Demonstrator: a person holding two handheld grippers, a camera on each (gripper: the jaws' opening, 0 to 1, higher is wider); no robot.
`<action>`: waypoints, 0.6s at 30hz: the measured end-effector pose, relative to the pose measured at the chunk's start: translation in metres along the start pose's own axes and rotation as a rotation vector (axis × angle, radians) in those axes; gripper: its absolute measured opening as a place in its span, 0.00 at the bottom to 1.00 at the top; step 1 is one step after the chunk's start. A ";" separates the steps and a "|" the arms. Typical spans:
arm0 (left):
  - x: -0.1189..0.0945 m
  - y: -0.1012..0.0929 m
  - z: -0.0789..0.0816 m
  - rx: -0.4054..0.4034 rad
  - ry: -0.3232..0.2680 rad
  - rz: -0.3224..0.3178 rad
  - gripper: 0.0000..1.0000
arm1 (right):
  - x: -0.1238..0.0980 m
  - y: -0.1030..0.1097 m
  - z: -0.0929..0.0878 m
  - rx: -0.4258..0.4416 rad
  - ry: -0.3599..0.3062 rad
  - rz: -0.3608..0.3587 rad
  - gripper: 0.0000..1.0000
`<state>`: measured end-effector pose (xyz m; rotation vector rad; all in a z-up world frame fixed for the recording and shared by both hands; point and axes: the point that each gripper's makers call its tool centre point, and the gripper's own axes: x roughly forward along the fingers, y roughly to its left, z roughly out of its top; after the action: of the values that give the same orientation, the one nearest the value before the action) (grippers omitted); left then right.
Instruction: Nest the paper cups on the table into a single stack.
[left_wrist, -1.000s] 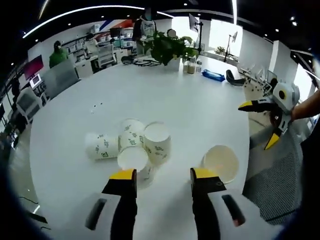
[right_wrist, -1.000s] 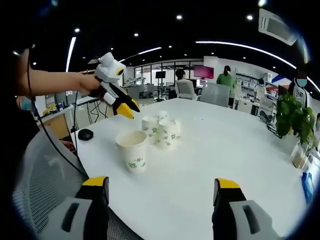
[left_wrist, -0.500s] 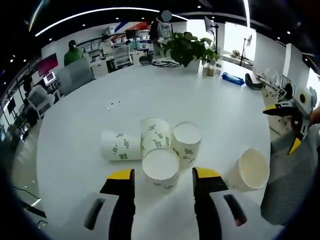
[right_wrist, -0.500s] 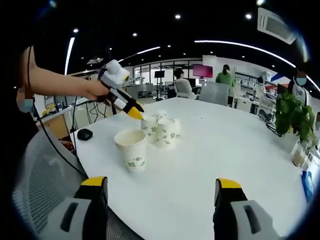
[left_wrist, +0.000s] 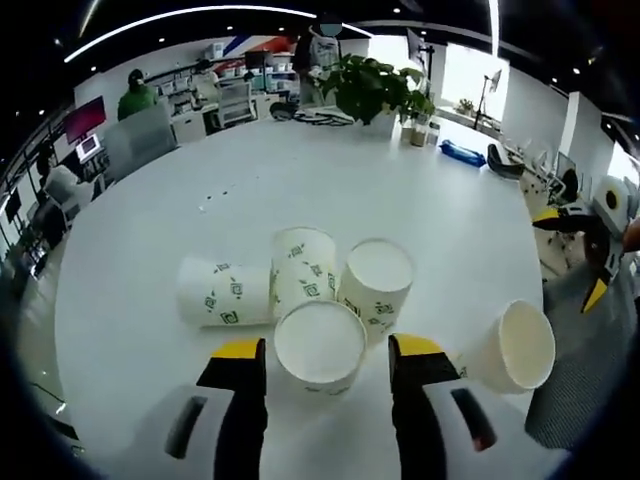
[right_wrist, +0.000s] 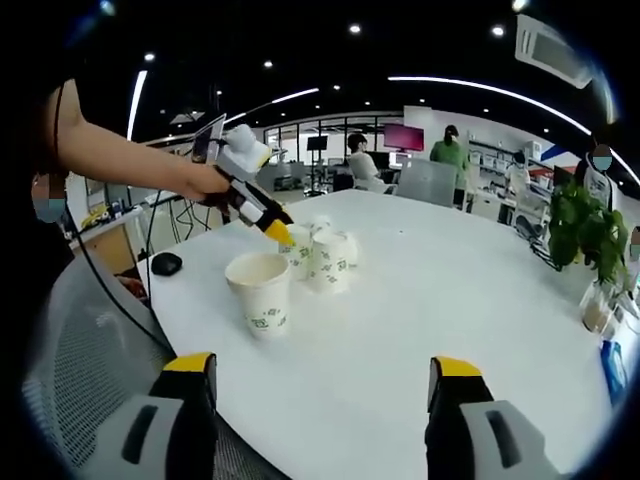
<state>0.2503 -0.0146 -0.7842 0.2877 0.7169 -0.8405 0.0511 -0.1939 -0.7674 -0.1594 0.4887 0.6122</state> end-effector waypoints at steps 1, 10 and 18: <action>0.001 -0.001 0.000 -0.004 0.001 -0.004 0.46 | 0.000 0.000 0.000 0.000 0.003 0.000 0.87; 0.010 -0.001 0.002 -0.016 0.016 0.003 0.42 | 0.000 0.000 -0.002 -0.002 0.012 -0.001 0.87; 0.015 0.003 -0.002 -0.029 0.031 0.006 0.38 | 0.000 -0.001 -0.003 -0.003 0.015 -0.004 0.86</action>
<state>0.2585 -0.0208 -0.7961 0.2777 0.7562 -0.8209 0.0506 -0.1951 -0.7698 -0.1678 0.5024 0.6086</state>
